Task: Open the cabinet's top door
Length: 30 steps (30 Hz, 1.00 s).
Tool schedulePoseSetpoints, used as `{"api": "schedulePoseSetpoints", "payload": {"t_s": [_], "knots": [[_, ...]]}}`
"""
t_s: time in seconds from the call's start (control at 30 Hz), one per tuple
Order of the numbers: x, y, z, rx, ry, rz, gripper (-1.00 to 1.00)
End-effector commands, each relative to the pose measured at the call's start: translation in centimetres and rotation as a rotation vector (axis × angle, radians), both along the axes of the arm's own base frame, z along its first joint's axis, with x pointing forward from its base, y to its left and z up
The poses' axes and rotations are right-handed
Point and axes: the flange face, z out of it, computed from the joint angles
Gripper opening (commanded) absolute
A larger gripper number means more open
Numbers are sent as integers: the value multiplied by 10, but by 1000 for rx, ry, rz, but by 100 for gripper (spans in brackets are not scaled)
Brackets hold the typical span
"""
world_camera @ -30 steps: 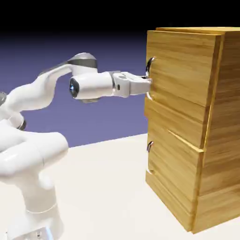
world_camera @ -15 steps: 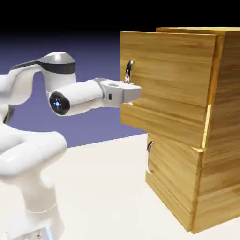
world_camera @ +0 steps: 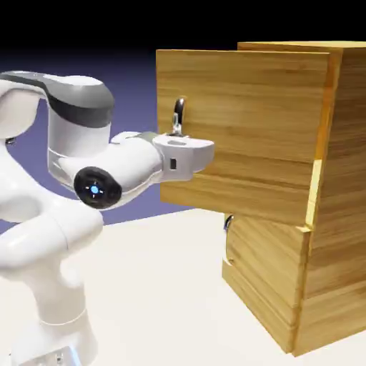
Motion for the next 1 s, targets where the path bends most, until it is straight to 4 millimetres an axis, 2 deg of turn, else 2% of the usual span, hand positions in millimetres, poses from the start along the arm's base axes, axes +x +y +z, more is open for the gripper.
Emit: {"api": "schedulePoseSetpoints", "payload": {"t_s": [0.0,0.43,0.9,0.93,0.97], "knots": [[-2,-7,0,0,0,22,-100],[-7,-105,0,0,0,339,-100],[19,-203,0,0,0,665,-100],[19,-203,0,0,0,665,100],[19,-203,0,0,0,665,100]]}}
